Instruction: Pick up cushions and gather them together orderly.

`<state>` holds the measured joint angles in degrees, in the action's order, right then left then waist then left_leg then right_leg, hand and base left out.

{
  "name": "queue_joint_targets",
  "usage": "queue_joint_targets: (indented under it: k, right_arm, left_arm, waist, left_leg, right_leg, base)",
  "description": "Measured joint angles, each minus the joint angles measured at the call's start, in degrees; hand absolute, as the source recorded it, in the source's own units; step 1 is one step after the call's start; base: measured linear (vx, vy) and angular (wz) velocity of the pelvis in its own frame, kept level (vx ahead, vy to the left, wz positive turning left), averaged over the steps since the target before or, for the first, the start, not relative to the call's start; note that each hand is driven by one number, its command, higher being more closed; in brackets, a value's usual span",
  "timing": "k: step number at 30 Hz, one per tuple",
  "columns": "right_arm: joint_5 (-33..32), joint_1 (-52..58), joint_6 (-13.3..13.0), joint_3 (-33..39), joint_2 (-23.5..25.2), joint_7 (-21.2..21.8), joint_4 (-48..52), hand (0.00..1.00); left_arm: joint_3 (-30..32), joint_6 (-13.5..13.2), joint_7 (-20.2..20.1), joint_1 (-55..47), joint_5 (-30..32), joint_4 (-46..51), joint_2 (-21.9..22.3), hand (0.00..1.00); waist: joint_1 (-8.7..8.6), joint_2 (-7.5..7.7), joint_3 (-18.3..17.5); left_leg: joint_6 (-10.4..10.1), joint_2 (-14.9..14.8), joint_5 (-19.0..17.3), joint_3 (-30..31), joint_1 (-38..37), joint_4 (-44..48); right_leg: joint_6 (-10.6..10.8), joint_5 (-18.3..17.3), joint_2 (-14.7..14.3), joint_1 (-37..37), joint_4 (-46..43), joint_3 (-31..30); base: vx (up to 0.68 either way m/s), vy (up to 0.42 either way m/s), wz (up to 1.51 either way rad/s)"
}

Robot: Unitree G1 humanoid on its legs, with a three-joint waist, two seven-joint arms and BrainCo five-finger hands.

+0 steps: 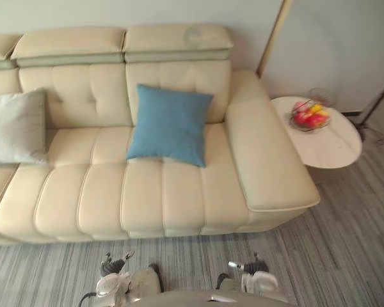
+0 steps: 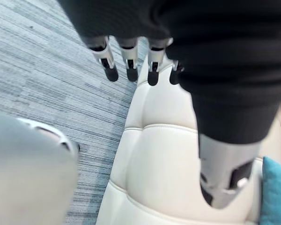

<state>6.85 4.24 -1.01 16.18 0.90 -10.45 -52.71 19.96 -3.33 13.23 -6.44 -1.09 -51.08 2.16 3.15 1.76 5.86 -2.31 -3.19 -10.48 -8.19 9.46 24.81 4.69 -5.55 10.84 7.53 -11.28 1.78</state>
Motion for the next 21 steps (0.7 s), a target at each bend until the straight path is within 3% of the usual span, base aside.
queue_joint_targets:
  k: [1,4,6,10,11,13,14,15,16,17,18,20,21]
  right_arm:
    - [-0.1,-0.5,-0.2,1.0,-1.1,0.0,-0.1,0.00]
    - [-1.7,0.7,0.0,3.4,0.3,-0.1,-0.2,0.00]
    - [-2.1,1.0,0.0,3.6,0.3,0.0,-0.3,0.00]
    - [-2.4,0.6,0.0,3.1,-0.3,-0.1,-0.3,0.00]
    - [-2.4,0.0,0.0,2.5,-0.8,-0.1,-0.5,0.00]
    - [-2.5,-1.2,-0.1,1.7,-1.5,-0.1,-1.1,0.00]
    - [-2.6,-1.4,-0.2,1.4,-2.0,-0.1,-1.5,0.00]
    - [-3.0,-2.8,-0.1,2.1,-2.5,-0.1,-2.3,0.00]
    - [-3.1,-3.1,0.1,2.5,-3.4,-0.1,-2.7,0.00]
    - [-2.9,-3.4,0.2,2.4,-4.1,-0.2,-2.9,0.00]
    - [-3.0,-3.5,0.1,2.1,-4.0,-0.1,-4.1,0.00]
    - [-2.9,-3.6,0.0,2.0,-4.1,-0.1,-4.6,0.00]
    - [-3.0,-4.1,0.1,2.0,-4.2,-0.1,-4.9,0.00]
  left_arm:
    - [0.7,0.2,0.0,-0.8,-0.1,-1.0,0.3,0.00]
    - [1.2,0.4,0.0,-0.3,-0.9,-2.4,-0.2,0.00]
    - [1.1,0.8,-0.3,0.3,-0.7,-3.9,-0.1,0.00]
    - [-0.3,1.0,-1.1,1.4,1.4,-5.5,-0.4,0.00]
    - [-0.7,1.1,-1.2,1.9,1.5,-6.0,-0.4,0.00]
    - [-1.2,1.7,-1.2,2.5,1.5,-6.3,-0.2,0.00]
    - [-1.7,1.8,-1.3,2.5,1.7,-6.3,-0.1,0.00]
    - [-2.7,1.8,-1.3,2.4,2.0,-6.3,0.0,0.00]
    - [-3.5,1.9,-1.4,2.6,2.2,-6.2,0.1,0.00]
    - [-4.7,1.9,-1.5,2.5,2.5,-6.1,0.0,0.00]
    - [-5.1,1.9,-1.6,2.2,2.5,-6.4,-0.9,0.00]
    - [-5.1,2.0,-1.6,2.0,2.5,-7.0,-1.5,0.00]
    - [-5.2,2.0,-1.7,1.7,2.3,-7.0,-1.7,0.00]
  waist:
    - [0.42,-2.11,-0.7]
    - [-0.51,-0.59,-1.2]
    - [-1.32,-0.72,-1.3]
    - [-1.62,-1.12,-1.5]
    - [-1.55,-1.43,-1.6]
    - [-1.27,-2.72,-1.2]
    - [-1.37,-3.01,-1.0]
    - [-1.59,-4.11,-0.4]
    - [-1.88,-4.73,-0.1]
    - [-1.78,-5.44,0.3]
    - [-1.43,-5.07,0.2]
    - [-1.40,-5.33,0.1]
    - [-1.24,-5.02,0.3]
  left_leg:
    - [-0.2,-1.8,-6.0,1.2,-0.9,-0.6]
    - [-0.3,-1.3,-5.2,-2.4,-3.8,-4.2]
    - [-0.7,-1.5,-4.7,-5.4,-5.5,-6.1]
    - [-1.1,-3.2,-4.0,-11.2,-7.8,-8.0]
    - [-1.2,-4.1,-3.9,-13.2,-8.1,-8.1]
    - [0.0,-5.4,-2.7,-16.4,-8.3,-8.2]
    - [0.7,-5.6,-2.2,-17.9,-9.1,-8.7]
    - [0.7,-5.4,-2.2,-21.0,-11.7,-10.5]
    - [0.3,-5.8,-2.4,-23.6,-13.9,-11.6]
    - [-0.2,-5.8,-2.4,-25.8,-15.6,-12.2]
    - [-1.8,-5.4,-3.0,-27.9,-17.5,-11.9]
    - [-1.9,-6.3,-3.1,-28.0,-17.6,-10.9]
    - [-1.9,-8.8,-3.2,-27.9,-16.3,-4.4]
  right_leg:
    - [0.9,1.7,-2.4,0.7,0.3,-1.5]
    - [-0.6,5.1,-3.2,0.2,1.6,-3.5]
    - [0.4,7.5,-4.0,0.6,3.5,-6.4]
    - [0.0,10.1,-7.1,2.6,4.8,-9.7]
    - [-1.4,11.9,-8.4,4.3,4.8,-7.6]
    - [-7.0,15.9,-10.2,7.0,5.2,1.9]
    - [-9.8,15.9,-10.0,7.1,5.9,8.8]
    - [-14.7,8.2,-8.2,6.7,2.7,20.8]
    - [-15.1,4.2,-5.9,6.8,-1.2,27.6]
    - [-15.2,0.5,-3.1,6.3,-5.3,34.9]
    - [-11.0,1.5,-2.5,5.7,-7.0,36.3]
    - [-9.9,0.8,-4.7,6.2,-6.3,32.8]
    - [-9.5,0.5,-6.7,6.4,-5.0,29.6]
  base:
    - [-0.05,0.197,-1.15]
    - [0.00,0.085,-0.66]
    - [0.05,0.033,-0.74]
    - [0.10,0.004,-0.89]
    - [0.16,-0.037,-1.49]
    - [0.11,-0.077,-1.76]
    - [0.05,-0.169,-1.76]
    - [0.03,-0.191,-1.52]
    - [0.05,-0.200,-1.37]
    - [0.07,-0.176,-1.48]
    - [0.08,-0.168,-1.32]
    - [0.06,-0.189,-1.13]
    - [0.09,-0.219,-1.18]
